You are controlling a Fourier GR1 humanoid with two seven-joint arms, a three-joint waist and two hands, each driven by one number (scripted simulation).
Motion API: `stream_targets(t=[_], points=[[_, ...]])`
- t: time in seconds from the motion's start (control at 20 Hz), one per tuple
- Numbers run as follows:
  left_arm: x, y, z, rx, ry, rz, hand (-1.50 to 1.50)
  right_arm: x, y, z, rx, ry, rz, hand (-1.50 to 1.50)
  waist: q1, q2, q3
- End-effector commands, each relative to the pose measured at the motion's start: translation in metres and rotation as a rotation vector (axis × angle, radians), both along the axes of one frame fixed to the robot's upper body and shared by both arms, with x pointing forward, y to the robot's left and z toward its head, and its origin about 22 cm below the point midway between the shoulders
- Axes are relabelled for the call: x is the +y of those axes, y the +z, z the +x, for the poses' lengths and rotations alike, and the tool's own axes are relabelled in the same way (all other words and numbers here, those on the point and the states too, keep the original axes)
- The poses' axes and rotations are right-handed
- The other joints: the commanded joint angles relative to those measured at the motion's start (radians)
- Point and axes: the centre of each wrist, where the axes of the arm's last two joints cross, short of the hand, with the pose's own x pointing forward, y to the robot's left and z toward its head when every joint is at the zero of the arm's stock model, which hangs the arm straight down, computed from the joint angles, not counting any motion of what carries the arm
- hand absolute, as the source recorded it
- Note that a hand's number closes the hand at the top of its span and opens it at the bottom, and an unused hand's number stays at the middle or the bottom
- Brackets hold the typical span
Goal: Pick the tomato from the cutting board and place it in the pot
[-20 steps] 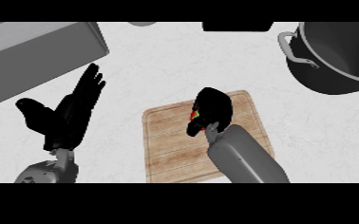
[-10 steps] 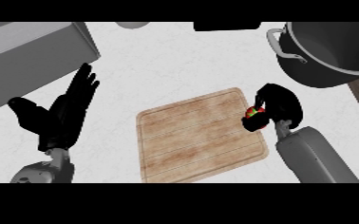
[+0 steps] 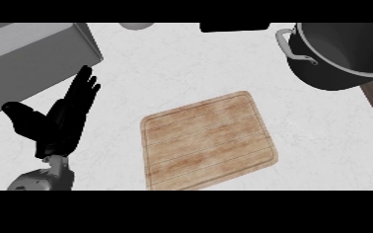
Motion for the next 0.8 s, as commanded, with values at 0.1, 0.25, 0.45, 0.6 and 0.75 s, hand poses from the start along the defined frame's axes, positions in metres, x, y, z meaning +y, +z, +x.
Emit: stream_targets(t=[0.1, 0.25, 0.45, 0.6, 0.75], points=[[-0.018, 0.004, 0.017, 0.001, -0.027, -0.002, 0.00, -0.073, 0.067, -0.032, -0.229, 0.079, 0.032, 1.50, 0.025, 0.003, -0.002], [-0.017, -0.004, 0.004, 0.003, -0.026, 0.003, 0.00, -0.083, 0.102, -0.042, -0.337, 0.147, -0.011, 1.50, 0.031, -0.001, -0.003], [-0.005, 0.000, 0.006, -0.009, -0.033, 0.007, 0.00, -0.077, 0.125, -0.040, -0.458, 0.226, 0.055, 1.50, 0.044, 0.000, -0.004], [-0.011, 0.000, 0.011, -0.002, -0.041, 0.005, 0.00, -0.068, 0.161, -0.041, -0.477, 0.285, 0.091, 1.50, 0.047, 0.002, -0.004], [-0.007, -0.003, 0.007, -0.008, -0.057, 0.010, 0.00, -0.047, 0.174, -0.028, -0.479, 0.255, 0.100, 1.50, 0.054, 0.002, -0.004]])
